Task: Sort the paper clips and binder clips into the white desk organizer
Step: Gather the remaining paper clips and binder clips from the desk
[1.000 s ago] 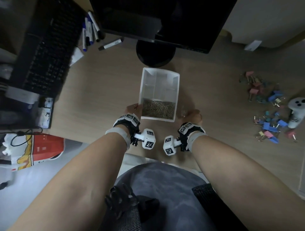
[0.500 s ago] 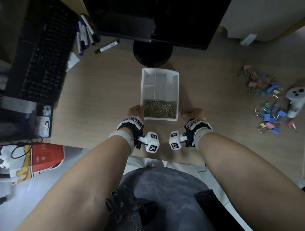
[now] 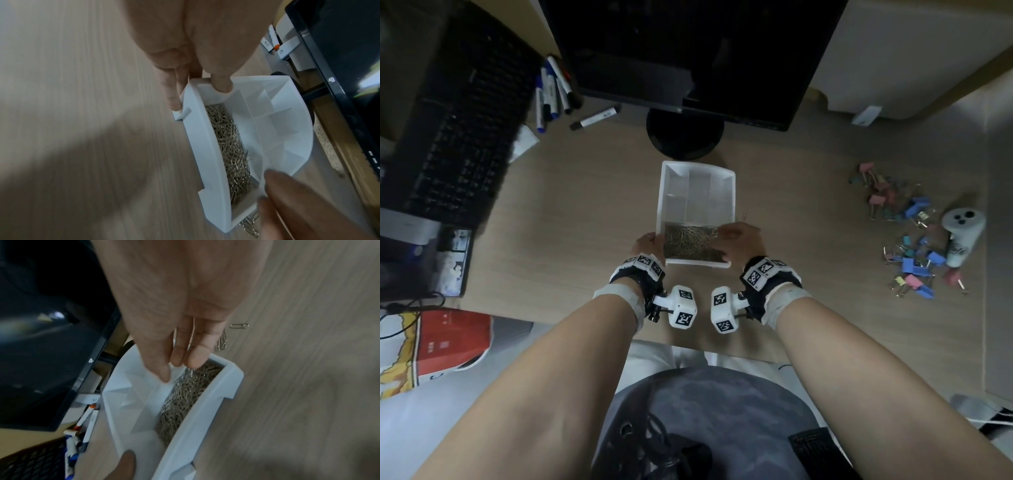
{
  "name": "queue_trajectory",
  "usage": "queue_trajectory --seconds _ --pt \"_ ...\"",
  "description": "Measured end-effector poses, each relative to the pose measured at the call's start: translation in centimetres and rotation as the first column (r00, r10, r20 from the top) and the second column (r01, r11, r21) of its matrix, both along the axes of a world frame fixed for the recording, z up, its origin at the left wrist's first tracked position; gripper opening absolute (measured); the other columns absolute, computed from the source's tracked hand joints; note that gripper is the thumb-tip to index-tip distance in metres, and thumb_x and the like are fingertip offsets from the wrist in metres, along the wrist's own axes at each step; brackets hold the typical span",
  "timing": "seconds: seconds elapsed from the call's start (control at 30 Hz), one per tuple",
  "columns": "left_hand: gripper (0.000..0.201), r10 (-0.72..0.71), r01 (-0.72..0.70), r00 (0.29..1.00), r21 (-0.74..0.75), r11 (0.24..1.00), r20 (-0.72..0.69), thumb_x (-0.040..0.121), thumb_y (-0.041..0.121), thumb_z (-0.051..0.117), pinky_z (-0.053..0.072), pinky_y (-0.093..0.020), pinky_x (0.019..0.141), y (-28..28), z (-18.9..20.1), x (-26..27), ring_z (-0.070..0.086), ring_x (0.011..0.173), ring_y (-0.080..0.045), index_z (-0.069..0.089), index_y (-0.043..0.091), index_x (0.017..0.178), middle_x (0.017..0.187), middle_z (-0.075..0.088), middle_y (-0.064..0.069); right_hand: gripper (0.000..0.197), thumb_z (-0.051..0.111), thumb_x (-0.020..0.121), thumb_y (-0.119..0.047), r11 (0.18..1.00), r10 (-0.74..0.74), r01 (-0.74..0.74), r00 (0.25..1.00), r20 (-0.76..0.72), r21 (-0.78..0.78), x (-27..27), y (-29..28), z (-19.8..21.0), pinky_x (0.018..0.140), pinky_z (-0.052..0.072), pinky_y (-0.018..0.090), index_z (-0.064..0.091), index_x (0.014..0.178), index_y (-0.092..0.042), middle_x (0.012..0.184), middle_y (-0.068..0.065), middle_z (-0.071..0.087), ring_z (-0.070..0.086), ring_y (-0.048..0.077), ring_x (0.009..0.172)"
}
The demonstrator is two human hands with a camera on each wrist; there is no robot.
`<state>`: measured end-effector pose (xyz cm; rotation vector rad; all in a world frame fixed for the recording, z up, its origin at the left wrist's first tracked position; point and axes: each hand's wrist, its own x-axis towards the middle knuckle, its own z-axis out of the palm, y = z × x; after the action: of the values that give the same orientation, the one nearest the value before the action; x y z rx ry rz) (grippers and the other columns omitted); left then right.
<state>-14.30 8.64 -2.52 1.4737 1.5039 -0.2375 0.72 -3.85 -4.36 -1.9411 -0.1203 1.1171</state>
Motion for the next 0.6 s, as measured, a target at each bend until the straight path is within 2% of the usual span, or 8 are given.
queue_trajectory --seconds 0.07,0.13,0.2,0.27,0.37,0.43,0.5,0.6 --pt "0.039 -0.008 0.008 1.0 0.021 1.0 -0.019 0.098 0.03 0.041 0.05 -0.034 0.083 0.0 0.1 0.1 0.064 0.097 -0.033 0.06 0.007 0.124 0.112 0.066 -0.016 0.018 0.078 0.073 -0.019 0.982 -0.002 0.027 0.991 0.13 -0.189 1.7 -0.9 -1.7 0.073 0.059 0.031 0.073 0.089 -0.022 0.084 -0.001 0.073 0.069 0.02 0.079" --pt "0.036 0.008 -0.005 0.999 0.07 0.998 -0.035 0.1 0.028 0.04 0.042 -0.031 0.071 0.0 0.5 0.0 0.059 0.084 -0.029 0.063 0.005 0.118 0.096 0.063 -0.014 0.041 0.073 0.077 -0.034 0.886 0.152 -0.051 0.971 0.186 -0.461 2.9 -2.3 -2.4 0.087 0.054 0.032 0.064 0.114 -0.019 0.109 0.0 0.066 0.065 0.022 0.099" --pt "0.035 0.029 -0.025 0.999 0.089 0.996 -0.035 0.101 0.029 0.041 0.038 -0.03 0.068 0.1 0.3 -0.2 0.054 0.077 -0.026 0.064 0.006 0.115 0.09 0.061 -0.012 0.074 0.076 0.075 -0.039 0.793 0.123 -0.012 0.982 0.141 -0.609 2.9 -3.4 -2.7 0.1 0.048 0.043 0.042 0.134 -0.011 0.13 0.01 0.048 0.053 0.033 0.117" --pt "0.034 0.051 -0.047 0.998 0.092 0.995 -0.04 0.101 0.03 0.041 0.038 -0.03 0.066 0.5 0.1 -0.4 0.053 0.074 -0.025 0.064 0.008 0.114 0.089 0.063 -0.011 0.088 0.082 0.068 -0.04 0.781 0.017 0.093 0.985 0.17 -0.617 2.0 -3.8 -3.0 0.104 0.043 0.05 0.033 0.135 -0.011 0.135 0.015 0.039 0.047 0.039 0.123" --pt "0.032 0.066 -0.062 0.997 0.098 0.993 -0.036 0.1 0.029 0.042 0.039 -0.03 0.063 1.1 0.4 -0.5 0.052 0.067 -0.023 0.065 0.008 0.105 0.081 0.061 -0.008 0.096 0.085 0.065 -0.036 0.804 -0.065 0.165 0.979 0.192 -0.572 0.3 -2.3 -3.6 0.107 0.043 0.046 0.031 0.135 -0.002 0.138 0.017 0.042 0.046 0.037 0.126" --pt "0.029 0.063 -0.06 0.997 0.085 0.995 -0.036 0.1 0.031 0.043 0.044 -0.031 0.065 1.8 0.6 -0.6 0.057 0.071 -0.026 0.065 0.012 0.101 0.082 0.061 -0.007 0.091 0.082 0.071 -0.033 0.801 -0.102 0.183 0.98 0.171 -0.57 -0.3 -0.9 -3.8 0.105 0.043 0.039 0.03 0.137 0.002 0.139 0.019 0.044 0.047 0.035 0.127" --pt "0.027 0.087 -0.086 0.996 0.049 0.995 -0.021 0.098 0.034 0.045 0.055 -0.038 0.073 2.6 0.7 -0.8 0.065 0.08 -0.032 0.066 0.016 0.1 0.083 0.064 -0.008 0.092 0.076 0.08 -0.044 0.78 -0.08 0.176 0.98 0.184 -0.601 -0.4 0.4 -4.0 0.106 0.039 0.036 0.029 0.141 0.007 0.14 0.02 0.045 0.046 0.032 0.129" --pt "0.026 0.082 -0.082 0.997 0.015 0.997 0.009 0.095 0.034 0.047 0.058 -0.045 0.08 3.8 0.5 -1.2 0.067 0.082 -0.034 0.066 0.017 0.093 0.081 0.066 -0.01 0.084 0.064 0.09 -0.049 0.763 -0.075 0.212 0.967 0.243 -0.61 -0.1 1.7 -4.2 0.111 0.037 0.036 0.034 0.138 0.013 0.139 0.022 0.048 0.047 0.032 0.13"
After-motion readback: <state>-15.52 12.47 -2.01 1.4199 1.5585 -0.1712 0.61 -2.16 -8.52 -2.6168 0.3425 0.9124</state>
